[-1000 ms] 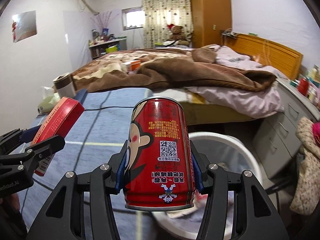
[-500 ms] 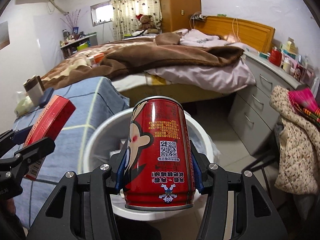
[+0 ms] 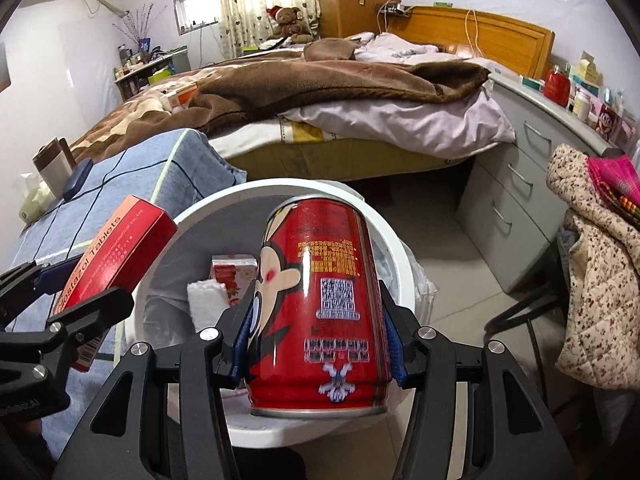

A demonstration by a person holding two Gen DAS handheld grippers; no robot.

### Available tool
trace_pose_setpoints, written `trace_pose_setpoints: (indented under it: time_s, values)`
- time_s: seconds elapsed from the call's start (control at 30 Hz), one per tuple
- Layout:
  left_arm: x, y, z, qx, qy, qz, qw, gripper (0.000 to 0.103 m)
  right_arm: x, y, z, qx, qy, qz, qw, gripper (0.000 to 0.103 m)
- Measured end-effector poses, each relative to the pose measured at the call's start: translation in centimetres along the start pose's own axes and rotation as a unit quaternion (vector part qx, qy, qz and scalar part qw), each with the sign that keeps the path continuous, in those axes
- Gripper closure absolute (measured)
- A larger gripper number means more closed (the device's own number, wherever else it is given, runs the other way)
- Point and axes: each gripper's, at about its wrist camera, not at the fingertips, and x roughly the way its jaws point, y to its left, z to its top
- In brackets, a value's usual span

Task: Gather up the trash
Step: 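Open the left tool while the right tool opens, dropping both items into the bin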

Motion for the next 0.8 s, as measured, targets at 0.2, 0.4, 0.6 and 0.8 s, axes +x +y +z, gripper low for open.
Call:
trace_pose_setpoints:
  time_s: [0.2,0.4,0.6,0.8]
  values:
    - [0.0,-0.1,0.1,-0.010,-0.001,-0.005,0.9999,0.034,-0.8,-0.5,-0.1,0.016,-0.016,0.005,1.000,0.033]
    - [-0.7,0.6,0.0,-0.022,-0.005,-0.006,0.9997,0.034,-2.0,-0.6,-0.2,0.027,-0.035,0.004,0.999,0.033]
    - [-2.4,0.6,-0.5,-0.024,-0.015,-0.001,0.9996,0.034,-3.1,0.2,-0.5,0.025,-0.054,0.001,0.998,0.033]
    - [-4.2,0.7,-1.1,-0.025,-0.035,0.005,0.9991,0.034,-4.7,0.6,-1.0,0.029,-0.078,0.001,0.997,0.033]
